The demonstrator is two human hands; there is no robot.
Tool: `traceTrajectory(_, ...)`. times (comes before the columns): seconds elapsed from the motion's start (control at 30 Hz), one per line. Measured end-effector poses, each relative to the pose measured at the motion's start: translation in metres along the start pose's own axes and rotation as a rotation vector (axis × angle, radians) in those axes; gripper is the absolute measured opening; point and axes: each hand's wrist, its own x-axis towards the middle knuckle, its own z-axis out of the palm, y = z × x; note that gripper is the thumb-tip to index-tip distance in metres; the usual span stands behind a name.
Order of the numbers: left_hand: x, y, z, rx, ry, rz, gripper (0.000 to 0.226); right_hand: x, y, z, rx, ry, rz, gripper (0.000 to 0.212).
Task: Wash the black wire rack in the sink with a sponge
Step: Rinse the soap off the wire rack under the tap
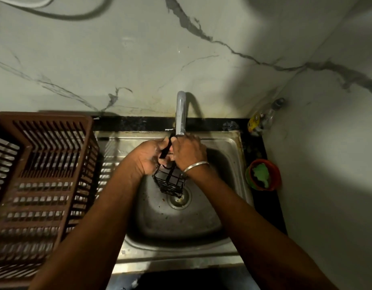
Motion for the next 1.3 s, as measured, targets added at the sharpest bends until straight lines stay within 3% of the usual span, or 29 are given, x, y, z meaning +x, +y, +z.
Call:
traceTrajectory(0.13,0.002,-0.009,0.009,-0.074,0.106,-0.013,0.039,0.001,-0.004,-0.006,-0.069,-0.039,-0.079,0.031)
traceTrajectory(0.27,0.001,-0.011,0.013,-0.194,0.104,-0.027,0.038,0.003,-0.005,-0.008,-0.192,-0.081,-0.19,0.029)
traceTrajectory(0.37,0.002,-0.014,0.016,-0.226,0.099,-0.028,0.036,0.005,-0.003,-0.002,-0.144,-0.155,-0.226,0.027)
traceTrajectory(0.53,0.003,-0.017,0.019,-0.323,0.075,-0.007,0.04,-0.002,0.005,-0.008,-0.186,-0.238,-0.253,0.038)
traceTrajectory(0.67,0.005,-0.018,0.018,-0.355,0.045,0.036,0.038,-0.004,0.006,-0.01,-0.093,-0.185,-0.171,0.053)
traceTrajectory(0.77,0.01,-0.014,0.018,-0.408,0.009,0.032,0.039,-0.009,0.008,-0.015,-0.106,-0.278,-0.298,0.045)
traceTrajectory(0.87,0.011,-0.007,0.021,-0.404,0.022,0.014,0.039,-0.02,0.01,-0.019,-0.153,-0.252,-0.358,0.051)
traceTrajectory(1.0,0.015,-0.003,0.029,-0.423,-0.012,-0.03,0.039,-0.025,0.016,-0.012,-0.057,-0.23,-0.241,0.061)
traceTrajectory(1.2,0.018,-0.005,0.03,-0.48,-0.039,-0.062,0.039,-0.037,0.031,-0.01,-0.129,-0.144,-0.366,0.072)
traceTrajectory(1.3,0.023,-0.003,0.032,-0.543,-0.024,-0.046,0.046,-0.042,0.046,-0.003,-0.132,-0.082,-0.434,0.063)
